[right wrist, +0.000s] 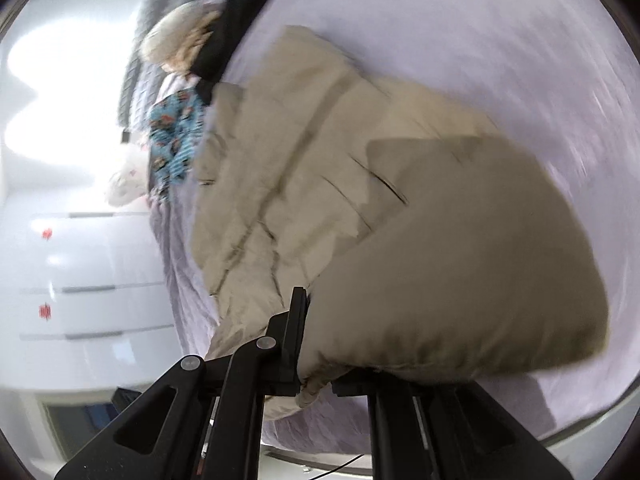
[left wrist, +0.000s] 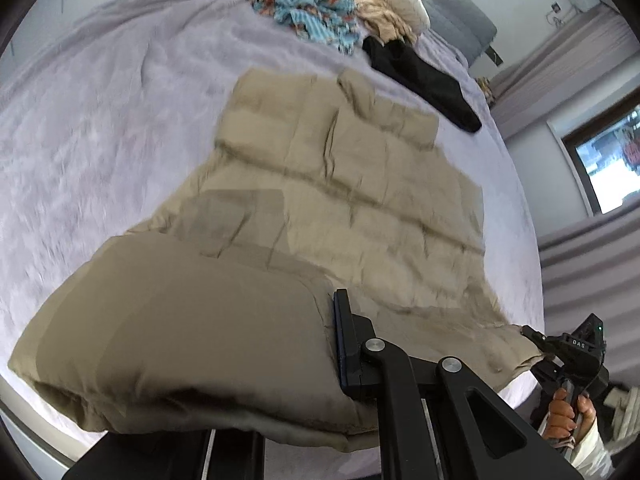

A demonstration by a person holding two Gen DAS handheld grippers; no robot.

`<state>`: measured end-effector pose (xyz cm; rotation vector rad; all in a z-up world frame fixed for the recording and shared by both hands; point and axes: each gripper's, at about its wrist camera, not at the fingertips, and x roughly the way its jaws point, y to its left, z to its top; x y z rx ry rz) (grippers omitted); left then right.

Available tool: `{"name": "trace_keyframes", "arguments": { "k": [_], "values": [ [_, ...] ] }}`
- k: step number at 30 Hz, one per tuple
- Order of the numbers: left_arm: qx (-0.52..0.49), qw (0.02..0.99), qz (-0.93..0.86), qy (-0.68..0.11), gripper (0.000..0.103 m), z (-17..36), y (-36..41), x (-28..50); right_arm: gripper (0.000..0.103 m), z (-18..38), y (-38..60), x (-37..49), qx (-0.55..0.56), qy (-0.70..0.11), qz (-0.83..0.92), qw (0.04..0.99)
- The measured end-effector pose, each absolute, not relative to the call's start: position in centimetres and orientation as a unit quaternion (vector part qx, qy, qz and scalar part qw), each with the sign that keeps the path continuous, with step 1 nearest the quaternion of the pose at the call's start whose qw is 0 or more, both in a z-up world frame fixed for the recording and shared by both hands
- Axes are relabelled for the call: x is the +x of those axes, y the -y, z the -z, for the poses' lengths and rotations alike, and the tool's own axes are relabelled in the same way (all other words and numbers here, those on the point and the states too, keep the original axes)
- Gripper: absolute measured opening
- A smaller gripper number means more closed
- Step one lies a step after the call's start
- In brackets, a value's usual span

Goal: Fold large clothes
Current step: 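Grasp the jacket hem with both tools and fold it toward the collar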

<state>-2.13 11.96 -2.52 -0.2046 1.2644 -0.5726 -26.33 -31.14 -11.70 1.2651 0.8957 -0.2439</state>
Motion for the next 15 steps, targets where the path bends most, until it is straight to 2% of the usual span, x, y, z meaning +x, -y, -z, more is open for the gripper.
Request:
{"name": "trace_keyframes", "arguments": {
  "k": [8,15],
  "values": [
    [-0.067,0.793,0.247,-0.552,0.013,-3.2,-6.3,5.9,0.010,4.7,36.6,-16.2,0.490,-0.411,0.038,0.768],
    [0.002,0.804,0.219,-0.553,0.013,-2.6,-0.7,14.7,0.010,2.9,41.6,-5.3,0.442,-0.438,0.024,0.782]
  ]
}}
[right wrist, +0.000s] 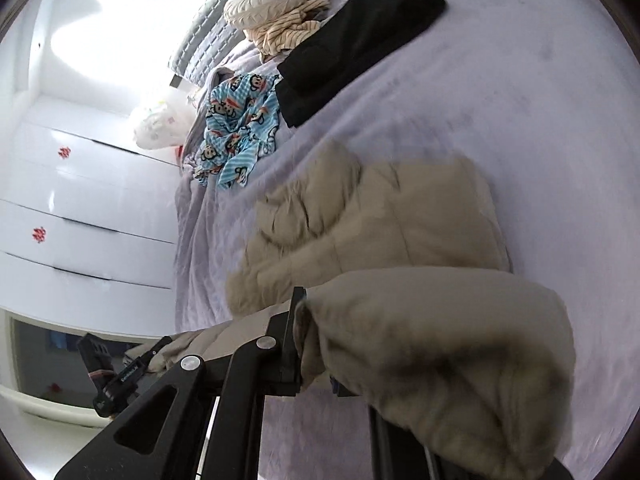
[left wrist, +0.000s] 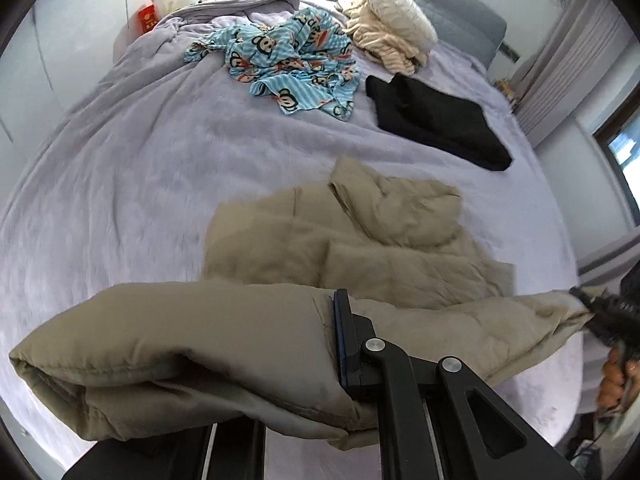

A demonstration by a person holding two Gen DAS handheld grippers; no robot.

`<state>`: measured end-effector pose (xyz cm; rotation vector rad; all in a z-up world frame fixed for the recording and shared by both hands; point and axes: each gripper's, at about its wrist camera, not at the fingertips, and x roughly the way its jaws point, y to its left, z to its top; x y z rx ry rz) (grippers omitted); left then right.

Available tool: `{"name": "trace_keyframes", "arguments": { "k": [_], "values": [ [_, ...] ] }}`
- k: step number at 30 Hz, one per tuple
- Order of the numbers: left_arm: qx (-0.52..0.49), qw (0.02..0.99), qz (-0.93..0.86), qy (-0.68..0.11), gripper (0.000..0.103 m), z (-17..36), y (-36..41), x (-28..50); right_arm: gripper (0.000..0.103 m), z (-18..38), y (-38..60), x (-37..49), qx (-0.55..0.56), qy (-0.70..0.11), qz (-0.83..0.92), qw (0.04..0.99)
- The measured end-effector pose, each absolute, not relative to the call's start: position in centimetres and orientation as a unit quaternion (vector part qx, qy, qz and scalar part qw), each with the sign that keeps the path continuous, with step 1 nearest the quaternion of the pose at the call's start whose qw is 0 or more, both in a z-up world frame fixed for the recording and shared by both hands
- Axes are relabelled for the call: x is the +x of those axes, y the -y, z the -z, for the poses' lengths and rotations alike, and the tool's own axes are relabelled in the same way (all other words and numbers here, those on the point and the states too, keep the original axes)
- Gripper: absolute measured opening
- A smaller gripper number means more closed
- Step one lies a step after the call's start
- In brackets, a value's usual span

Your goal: Fold large clothes

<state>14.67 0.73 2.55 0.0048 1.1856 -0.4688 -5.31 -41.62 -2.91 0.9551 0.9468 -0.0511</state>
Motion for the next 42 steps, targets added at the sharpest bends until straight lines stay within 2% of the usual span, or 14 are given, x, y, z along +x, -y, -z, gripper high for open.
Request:
{"name": "trace_keyframes", "arguments": {
  "k": [5,12,17,21,22,23,24,26,31,33,34,35,37,42],
  "values": [
    [0.017,0.786,0.208,-0.582,0.013,2.9,1.6,20.1,0.010,6.1,43.6,0.6,0.447,-0.455,0.044,0.769],
    [0.048,0.763,0.198,-0.614,0.013,12.0,4.3,24.9,0.010,14.4,45.0,5.4,0.483,-0.467,0.085,0.736],
    [0.035,0.769,0.205,-0.604,0.014,13.2,4.3,25.5,0.010,18.0,45.7,6.8,0.500,-0.469,0.093,0.722],
    [0.041,0.789,0.214,-0.574,0.018,11.2,3.6,24.2,0.012,17.5,45.8,7.2,0.495,-0.485,0.089,0.715],
    [0.046,0.794,0.214,-0.567,0.018,10.5,3.3,23.5,0.014,16.9,45.7,7.2,0.486,-0.492,0.085,0.718],
    [0.051,0.795,0.214,-0.565,0.018,10.0,3.2,23.1,0.027,16.3,45.6,7.3,0.477,-0.493,0.080,0.723],
    [0.055,0.795,0.214,-0.565,0.018,9.7,3.2,22.8,0.060,15.6,45.5,7.2,0.470,-0.491,0.075,0.730],
    [0.078,0.791,0.219,-0.566,0.018,8.9,3.4,22.0,0.088,13.7,45.2,6.5,0.457,-0.476,0.061,0.749],
    [0.060,0.785,0.232,-0.571,0.018,7.1,2.7,22.0,0.082,10.9,44.0,5.5,0.420,-0.473,0.044,0.773],
    [0.043,0.779,0.237,-0.579,0.019,7.1,2.3,22.0,0.068,11.1,43.4,5.3,0.416,-0.479,0.040,0.772],
    [0.035,0.775,0.244,-0.582,0.035,7.5,2.1,22.1,0.065,11.4,43.0,5.4,0.415,-0.485,0.039,0.769],
    [0.030,0.773,0.251,-0.581,0.071,7.9,2.1,22.2,0.064,11.9,42.8,5.5,0.414,-0.490,0.035,0.766],
    [0.035,0.782,0.231,-0.577,0.103,8.6,2.3,22.2,0.064,13.6,42.5,5.6,0.414,-0.504,0.039,0.757],
    [0.037,0.801,0.195,-0.565,0.103,8.4,2.0,22.2,0.064,15.2,42.1,5.6,0.419,-0.511,0.045,0.749]
  ]
}}
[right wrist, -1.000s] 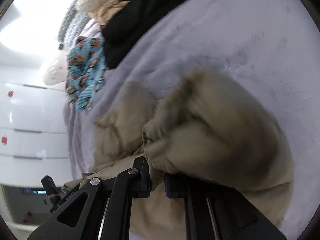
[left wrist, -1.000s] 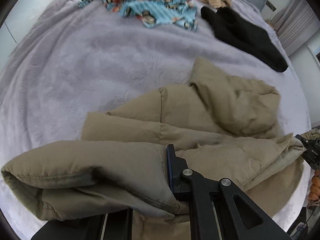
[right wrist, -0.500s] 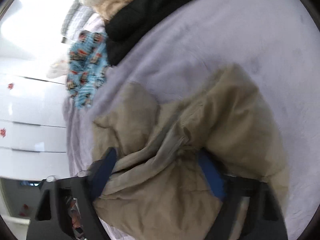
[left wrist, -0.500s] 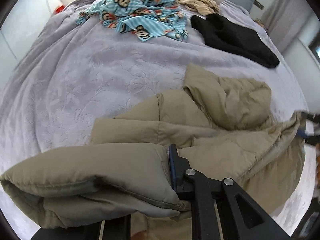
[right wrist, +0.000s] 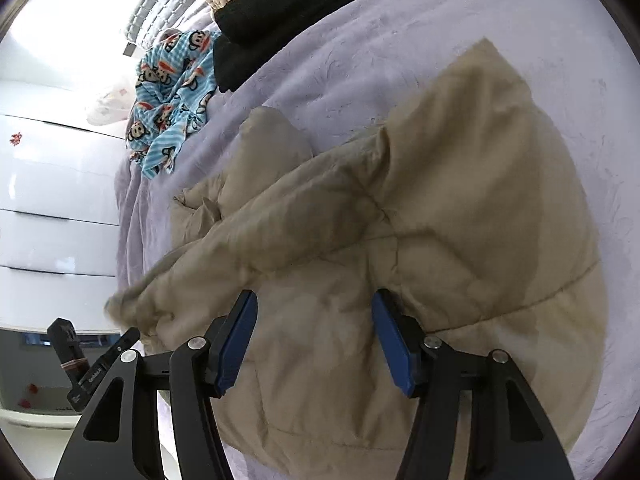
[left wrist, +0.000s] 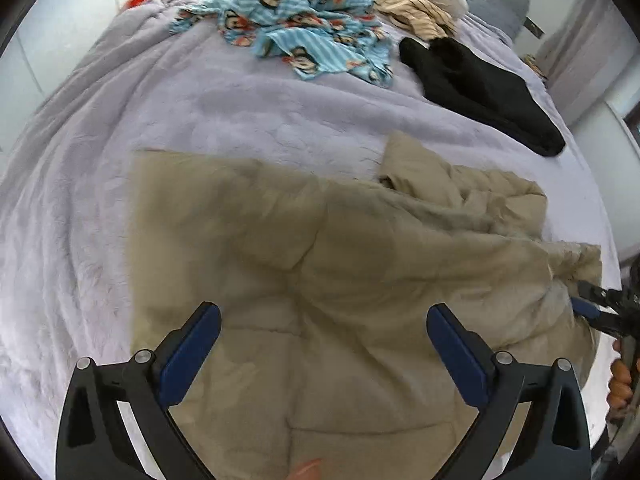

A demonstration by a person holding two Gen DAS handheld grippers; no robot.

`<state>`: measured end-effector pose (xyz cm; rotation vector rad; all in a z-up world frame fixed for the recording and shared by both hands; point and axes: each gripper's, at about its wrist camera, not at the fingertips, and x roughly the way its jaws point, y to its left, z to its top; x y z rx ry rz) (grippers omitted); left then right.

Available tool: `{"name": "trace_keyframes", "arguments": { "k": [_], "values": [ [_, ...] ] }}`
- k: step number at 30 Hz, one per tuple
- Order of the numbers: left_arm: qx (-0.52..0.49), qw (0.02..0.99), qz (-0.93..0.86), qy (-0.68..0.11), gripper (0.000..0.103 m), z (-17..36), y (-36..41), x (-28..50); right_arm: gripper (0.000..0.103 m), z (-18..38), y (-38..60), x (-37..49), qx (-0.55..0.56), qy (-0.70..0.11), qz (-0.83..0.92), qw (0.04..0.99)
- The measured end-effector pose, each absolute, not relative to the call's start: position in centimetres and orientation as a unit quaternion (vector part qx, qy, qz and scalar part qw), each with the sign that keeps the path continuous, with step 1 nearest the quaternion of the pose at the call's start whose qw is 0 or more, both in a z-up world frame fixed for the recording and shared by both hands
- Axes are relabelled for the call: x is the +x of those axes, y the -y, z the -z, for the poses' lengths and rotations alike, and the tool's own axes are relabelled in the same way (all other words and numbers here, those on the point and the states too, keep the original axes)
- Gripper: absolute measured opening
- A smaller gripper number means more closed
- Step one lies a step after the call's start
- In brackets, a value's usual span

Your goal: Fold large clothes

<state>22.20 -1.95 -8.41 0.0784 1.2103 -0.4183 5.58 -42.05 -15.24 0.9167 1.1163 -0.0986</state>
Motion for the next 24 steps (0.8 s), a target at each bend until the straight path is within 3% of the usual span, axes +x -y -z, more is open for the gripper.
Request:
{"name": "trace_keyframes", "arguments": {
  "k": [4,5,6,7,14,19,24],
  "values": [
    [0.059,0.825,0.216,-0.520,0.099,6.8,2.3,21.9,0.062,13.4,40.6,6.3,0.354,-0.516,0.026,0.779],
    [0.061,0.821,0.224,-0.522,0.081,7.2,2.6,22.3,0.047,13.2,40.2,6.5,0.336,-0.520,0.023,0.785],
    [0.064,0.817,0.223,-0.528,0.070,7.7,2.9,22.8,0.029,13.3,40.0,6.8,0.318,-0.528,0.021,0.787],
    [0.067,0.813,0.213,-0.538,0.056,8.8,3.2,23.7,0.025,13.7,39.9,7.2,0.307,-0.537,0.026,0.785],
    [0.103,0.834,0.152,-0.520,0.055,15.4,4.3,27.8,0.000,16.9,44.8,8.6,0.251,-0.533,0.114,0.800],
    [0.115,0.844,0.150,-0.503,0.056,17.9,6.1,28.9,0.000,20.7,49.5,8.0,0.337,-0.503,0.147,0.782],
    [0.110,0.843,0.136,-0.509,0.064,18.0,6.3,30.2,0.000,22.2,50.5,8.6,0.352,-0.494,0.161,0.778]
  ]
}}
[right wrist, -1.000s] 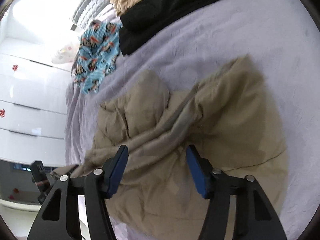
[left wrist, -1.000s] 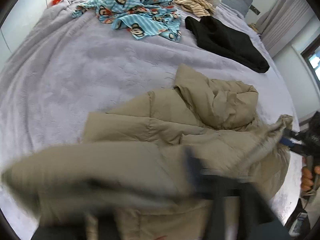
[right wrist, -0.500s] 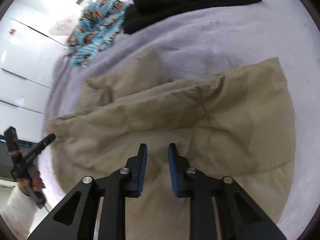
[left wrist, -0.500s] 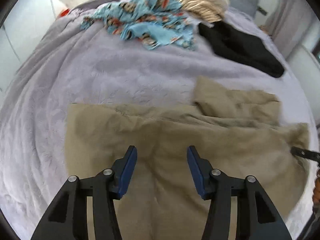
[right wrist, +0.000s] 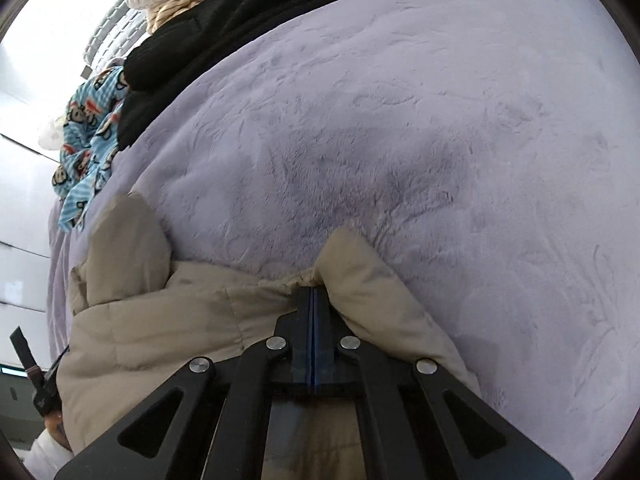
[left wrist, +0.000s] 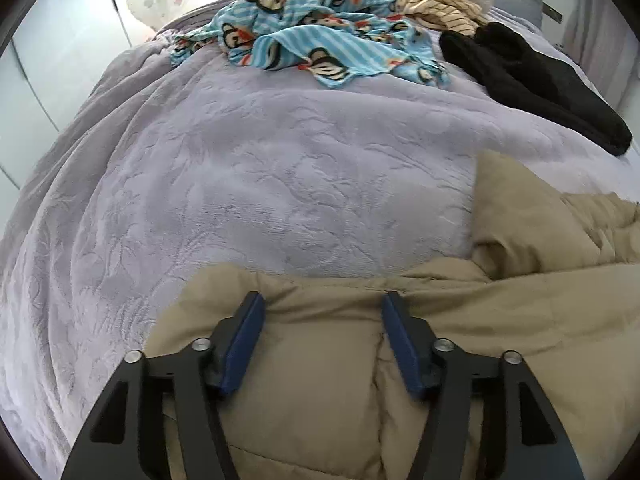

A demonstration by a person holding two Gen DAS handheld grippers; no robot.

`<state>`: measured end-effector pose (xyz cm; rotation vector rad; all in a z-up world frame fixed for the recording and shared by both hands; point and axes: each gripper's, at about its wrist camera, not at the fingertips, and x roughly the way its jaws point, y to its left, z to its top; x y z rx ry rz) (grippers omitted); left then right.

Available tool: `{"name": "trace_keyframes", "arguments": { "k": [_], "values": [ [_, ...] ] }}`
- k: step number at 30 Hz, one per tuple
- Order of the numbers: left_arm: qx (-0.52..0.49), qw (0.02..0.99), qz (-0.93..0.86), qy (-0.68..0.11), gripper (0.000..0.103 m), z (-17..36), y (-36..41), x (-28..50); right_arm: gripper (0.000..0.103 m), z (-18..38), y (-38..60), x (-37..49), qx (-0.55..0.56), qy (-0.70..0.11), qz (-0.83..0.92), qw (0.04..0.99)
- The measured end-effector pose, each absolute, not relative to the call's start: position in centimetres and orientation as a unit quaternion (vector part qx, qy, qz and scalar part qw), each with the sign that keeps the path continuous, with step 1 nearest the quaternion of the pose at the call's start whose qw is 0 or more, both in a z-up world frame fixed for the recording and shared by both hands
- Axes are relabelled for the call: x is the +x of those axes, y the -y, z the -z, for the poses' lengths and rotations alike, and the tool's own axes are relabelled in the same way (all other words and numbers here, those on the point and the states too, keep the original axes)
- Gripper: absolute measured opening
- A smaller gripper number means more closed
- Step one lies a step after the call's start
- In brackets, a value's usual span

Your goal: Fold large clothes

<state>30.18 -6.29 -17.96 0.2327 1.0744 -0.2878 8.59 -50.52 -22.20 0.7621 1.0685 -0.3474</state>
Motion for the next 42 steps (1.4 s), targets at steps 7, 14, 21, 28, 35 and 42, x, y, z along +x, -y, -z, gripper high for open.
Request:
{"name": "trace_keyframes", "arguments": {
  "k": [7,14,21,28,35,42],
  "values": [
    [0.094,0.858,0.098,-0.496,0.064,13.4,0.8,28.7,0.001,18.0,50.1,7.0,0.304,-0.504,0.208,0.782],
    [0.077,0.841,0.069,-0.531,0.082,16.8,-2.6,28.5,0.003,18.2,48.8,3.9,0.277,-0.508,0.213,0.787],
    [0.046,0.833,0.037,-0.550,0.085,16.7,-3.0,29.9,0.003,19.6,50.8,4.8,0.326,-0.506,0.235,0.763],
    [0.056,0.835,0.050,-0.546,0.085,12.1,-5.1,25.3,0.033,15.0,48.3,1.2,0.338,-0.490,0.221,0.772],
    [0.033,0.815,0.067,-0.575,0.085,11.0,-7.6,18.7,0.054,13.3,43.6,-4.8,0.384,-0.485,0.206,0.759],
    [0.002,0.787,0.080,-0.612,0.085,12.4,-9.3,13.4,0.070,14.0,38.2,-9.4,0.419,-0.501,0.182,0.735]
  ]
}}
